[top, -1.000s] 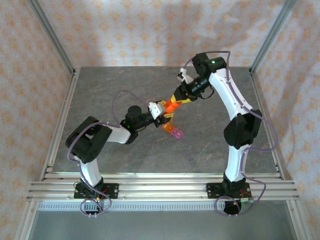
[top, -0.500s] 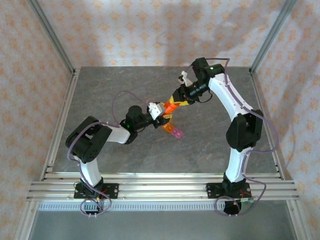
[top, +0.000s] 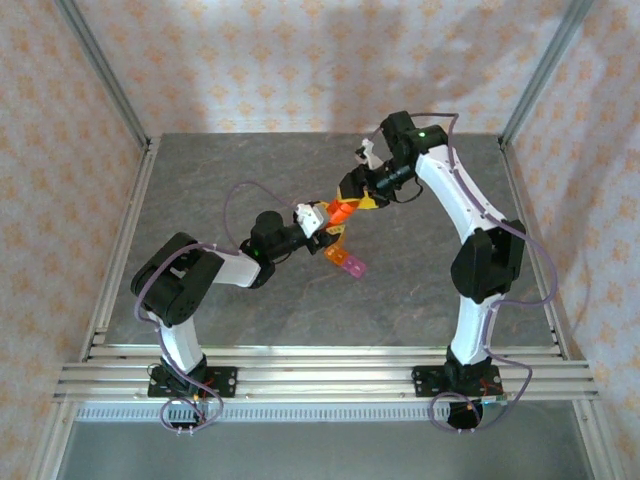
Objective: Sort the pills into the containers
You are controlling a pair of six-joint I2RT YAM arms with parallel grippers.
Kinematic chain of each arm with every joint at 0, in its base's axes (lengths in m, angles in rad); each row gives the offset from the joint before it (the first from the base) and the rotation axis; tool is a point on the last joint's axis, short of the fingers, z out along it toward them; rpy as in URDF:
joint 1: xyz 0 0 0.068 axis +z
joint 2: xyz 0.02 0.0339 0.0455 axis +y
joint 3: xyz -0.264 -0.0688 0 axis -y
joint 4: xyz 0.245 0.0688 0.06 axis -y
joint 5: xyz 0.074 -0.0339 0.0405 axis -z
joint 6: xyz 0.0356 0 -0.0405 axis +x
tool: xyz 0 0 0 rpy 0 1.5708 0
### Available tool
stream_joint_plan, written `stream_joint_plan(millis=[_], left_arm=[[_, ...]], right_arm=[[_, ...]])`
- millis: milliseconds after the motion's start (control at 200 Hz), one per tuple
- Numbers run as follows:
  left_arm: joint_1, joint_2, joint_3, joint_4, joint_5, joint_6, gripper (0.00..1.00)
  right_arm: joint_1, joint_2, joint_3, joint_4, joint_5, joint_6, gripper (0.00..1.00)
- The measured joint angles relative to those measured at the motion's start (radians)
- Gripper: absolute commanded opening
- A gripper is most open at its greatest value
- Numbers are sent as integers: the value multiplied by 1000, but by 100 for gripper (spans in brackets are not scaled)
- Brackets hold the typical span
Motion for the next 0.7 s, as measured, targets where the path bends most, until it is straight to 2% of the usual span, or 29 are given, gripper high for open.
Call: stream_joint_plan(millis=[210, 450, 701], left_arm=[[-6, 0, 1, 53, 0, 0, 0], [-8, 0, 1, 58, 0, 0, 0], [-7, 0, 1, 64, -3, -1, 0]], right_arm=[[23, 6, 26, 11, 19, 44, 68], [22, 18, 72, 23, 36, 81, 84], [13, 60, 206, 35, 57, 119, 87]])
